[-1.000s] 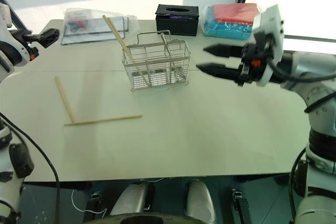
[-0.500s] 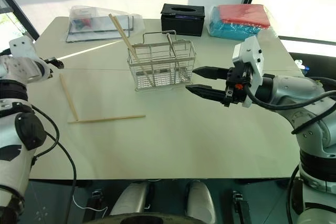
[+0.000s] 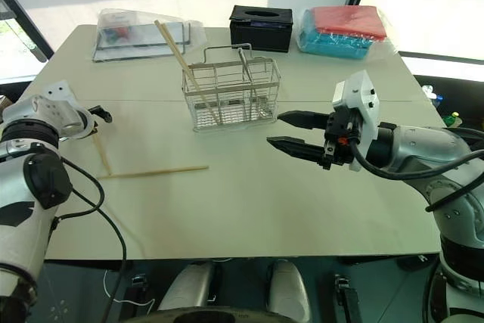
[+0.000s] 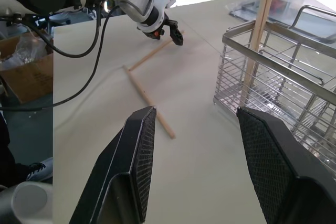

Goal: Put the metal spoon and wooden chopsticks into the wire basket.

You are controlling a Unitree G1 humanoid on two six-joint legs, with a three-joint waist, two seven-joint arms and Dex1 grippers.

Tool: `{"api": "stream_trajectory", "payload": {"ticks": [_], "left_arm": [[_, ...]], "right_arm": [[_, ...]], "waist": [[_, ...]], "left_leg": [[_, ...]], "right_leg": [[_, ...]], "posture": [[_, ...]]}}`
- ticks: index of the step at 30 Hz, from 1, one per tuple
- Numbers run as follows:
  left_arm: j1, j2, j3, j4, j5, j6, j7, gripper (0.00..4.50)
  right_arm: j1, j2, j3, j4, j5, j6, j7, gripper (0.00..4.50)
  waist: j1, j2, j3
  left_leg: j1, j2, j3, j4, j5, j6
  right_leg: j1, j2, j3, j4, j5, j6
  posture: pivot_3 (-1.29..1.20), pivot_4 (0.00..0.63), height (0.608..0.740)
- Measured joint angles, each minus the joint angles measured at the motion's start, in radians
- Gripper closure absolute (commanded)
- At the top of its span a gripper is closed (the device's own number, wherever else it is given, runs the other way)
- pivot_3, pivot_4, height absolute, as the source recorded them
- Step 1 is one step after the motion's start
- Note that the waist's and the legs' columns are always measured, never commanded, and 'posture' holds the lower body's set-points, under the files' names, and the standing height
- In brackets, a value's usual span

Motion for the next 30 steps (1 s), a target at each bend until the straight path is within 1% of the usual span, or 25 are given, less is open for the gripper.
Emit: {"api": "stream_trajectory", "payload": {"ticks": [4,7,9,12,14,15,25,30], "left_arm": [[0.000,0.000,0.006,0.008,-0.004,-0.011,0.022,0.00],[0.000,0.000,0.006,0.011,-0.003,-0.013,0.042,0.83],[0.001,0.001,0.007,0.012,-0.003,-0.013,0.056,1.75],[0.001,0.003,0.009,0.014,-0.004,-0.012,0.070,3.26],[0.001,0.004,0.012,0.015,-0.004,-0.013,0.077,4.34],[0.001,0.004,0.015,0.015,-0.004,-0.014,0.080,4.43],[0.000,0.004,0.038,0.017,-0.015,-0.022,0.118,4.43],[0.001,0.007,0.060,0.024,-0.029,-0.081,0.122,4.43]], "right_arm": [[0.002,0.000,0.000,0.000,-0.001,-0.010,-0.008,2.00],[0.005,0.000,0.000,0.000,-0.001,-0.023,-0.016,1.93],[0.006,0.000,0.000,0.000,-0.001,-0.028,-0.025,1.93],[0.006,0.000,0.001,0.000,-0.001,-0.032,-0.037,1.93],[0.006,0.000,0.001,0.000,-0.001,-0.036,-0.042,1.93],[0.006,0.000,0.001,0.000,-0.001,-0.038,-0.044,1.93],[0.005,0.000,0.002,0.003,-0.001,-0.048,-0.054,1.93],[0.002,0.001,0.004,0.005,-0.002,-0.058,-0.054,1.93]], "waist": [[-0.001,0.000,0.000],[-0.002,0.000,0.000],[0.000,0.000,0.000],[0.003,0.000,0.000],[0.003,0.000,-0.001],[0.003,-0.001,-0.001],[0.001,-0.001,-0.001],[0.001,-0.001,-0.001]], "left_leg": [[0.000,0.000,0.001,0.000,0.000,0.000],[0.000,0.000,0.001,0.000,0.000,0.000],[0.000,0.000,0.001,0.000,0.000,0.000],[0.000,-0.001,0.001,0.000,0.000,0.000],[0.000,-0.002,0.001,0.000,0.000,0.000],[0.000,-0.002,0.001,0.000,0.000,0.000],[0.000,-0.002,0.001,0.000,0.000,0.000],[0.000,-0.001,0.001,0.000,0.000,0.000]], "right_leg": [[0.000,-0.001,0.000,0.000,0.000,0.000],[0.000,-0.001,0.000,0.001,0.000,0.000],[0.000,-0.001,0.000,0.001,0.000,0.000],[0.000,-0.002,-0.001,0.001,0.000,0.000],[0.000,-0.002,-0.001,0.001,0.000,0.000],[0.000,-0.002,-0.001,0.001,0.000,0.000],[0.000,-0.002,-0.001,0.001,0.000,0.000],[0.000,-0.003,-0.001,0.001,0.000,0.000]], "posture": [[0.00,0.150,0.667],[0.00,0.150,0.667],[0.00,0.150,0.667],[0.00,0.150,0.667],[0.00,0.150,0.667],[0.00,0.150,0.667],[0.00,0.150,0.667],[0.00,0.150,0.667]]}}
